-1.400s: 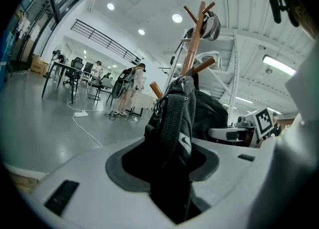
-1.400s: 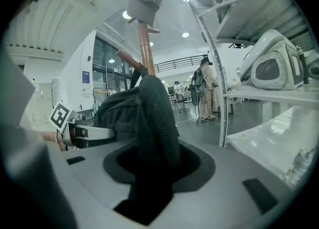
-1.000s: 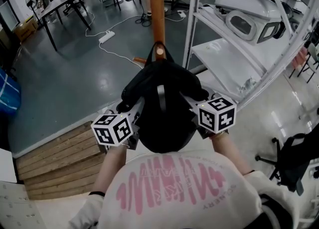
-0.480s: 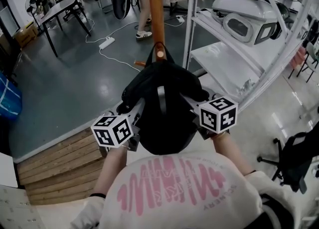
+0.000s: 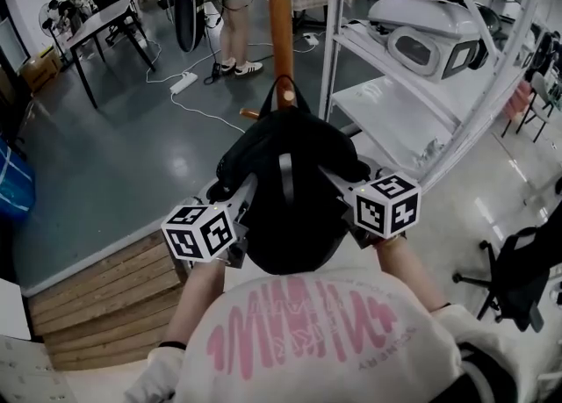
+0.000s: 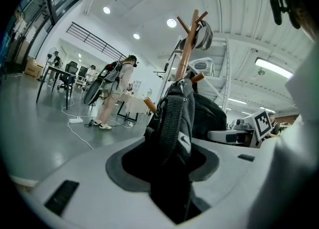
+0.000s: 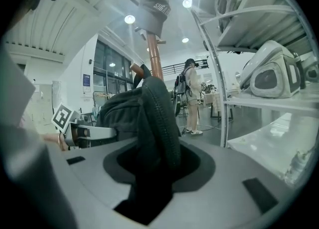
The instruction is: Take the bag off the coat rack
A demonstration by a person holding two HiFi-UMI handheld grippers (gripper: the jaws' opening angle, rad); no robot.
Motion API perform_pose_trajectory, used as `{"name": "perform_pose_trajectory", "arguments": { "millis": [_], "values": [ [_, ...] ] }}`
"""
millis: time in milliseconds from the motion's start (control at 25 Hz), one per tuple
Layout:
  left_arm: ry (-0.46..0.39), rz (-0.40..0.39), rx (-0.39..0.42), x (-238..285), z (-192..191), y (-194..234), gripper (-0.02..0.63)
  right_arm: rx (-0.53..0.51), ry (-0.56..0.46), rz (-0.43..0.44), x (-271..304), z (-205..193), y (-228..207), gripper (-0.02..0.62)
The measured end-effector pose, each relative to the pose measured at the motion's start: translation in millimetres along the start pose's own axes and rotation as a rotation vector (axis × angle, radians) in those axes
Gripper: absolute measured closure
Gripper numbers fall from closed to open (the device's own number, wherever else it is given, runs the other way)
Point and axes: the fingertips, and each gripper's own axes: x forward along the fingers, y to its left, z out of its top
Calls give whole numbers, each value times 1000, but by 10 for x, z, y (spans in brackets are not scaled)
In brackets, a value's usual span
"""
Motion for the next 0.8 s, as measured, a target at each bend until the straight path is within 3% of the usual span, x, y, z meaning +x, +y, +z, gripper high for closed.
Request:
{"name": "perform_pose_trajectory", "arguments": {
  "millis": [800],
  "values": [
    [-26,-133,78,-251,162,-127,448,8,-78,-89,-227,65,294,443]
  ]
}}
